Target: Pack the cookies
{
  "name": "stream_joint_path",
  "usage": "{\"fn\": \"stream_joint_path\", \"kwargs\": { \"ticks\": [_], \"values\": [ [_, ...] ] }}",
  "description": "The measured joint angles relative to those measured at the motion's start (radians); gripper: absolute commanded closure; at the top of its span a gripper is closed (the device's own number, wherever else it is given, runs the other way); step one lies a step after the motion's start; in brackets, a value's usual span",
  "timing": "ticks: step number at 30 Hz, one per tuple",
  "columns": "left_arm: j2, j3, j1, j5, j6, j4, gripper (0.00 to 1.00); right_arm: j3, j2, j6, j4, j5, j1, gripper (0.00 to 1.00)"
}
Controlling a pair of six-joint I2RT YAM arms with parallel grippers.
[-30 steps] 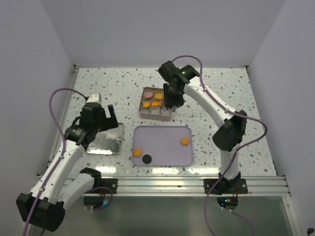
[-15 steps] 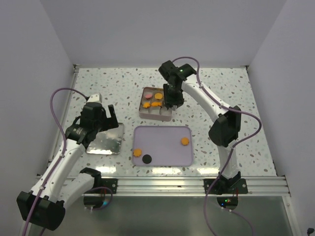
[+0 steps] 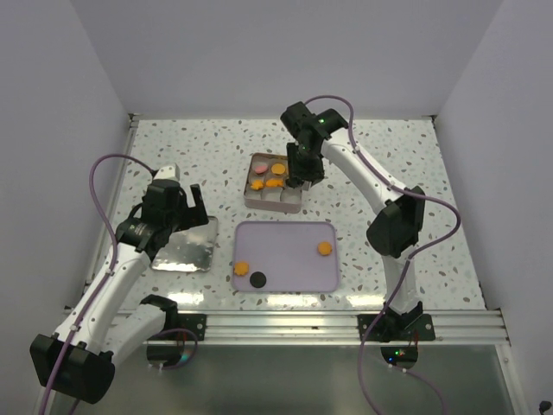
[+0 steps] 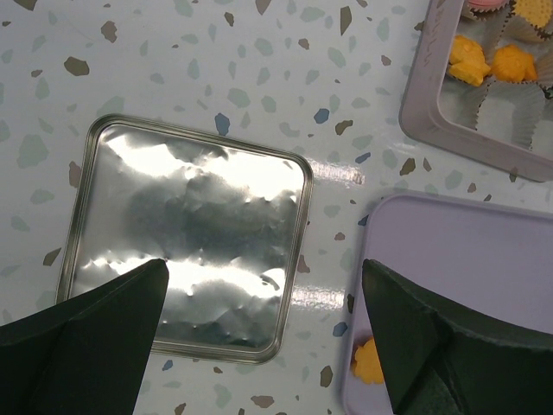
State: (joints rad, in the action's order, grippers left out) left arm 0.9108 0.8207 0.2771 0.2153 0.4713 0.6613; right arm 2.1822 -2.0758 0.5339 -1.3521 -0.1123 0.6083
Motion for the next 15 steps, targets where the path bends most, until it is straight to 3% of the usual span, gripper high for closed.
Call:
{"fn": "stream_joint_path", "kwargs": {
  "ticks": [11,15],
  "values": [
    [0.0,0.0,0.0,-0.003,0.0,0.0,0.0,-0.023,0.093,0.015,0.002,-0.001,0.015,0.54],
    [0.0,0.0,0.0,-0.004,0.0,0.0,0.0,-0.038,0.172,0.036,0.005,-0.02,0.092,0.54]
  ]
}}
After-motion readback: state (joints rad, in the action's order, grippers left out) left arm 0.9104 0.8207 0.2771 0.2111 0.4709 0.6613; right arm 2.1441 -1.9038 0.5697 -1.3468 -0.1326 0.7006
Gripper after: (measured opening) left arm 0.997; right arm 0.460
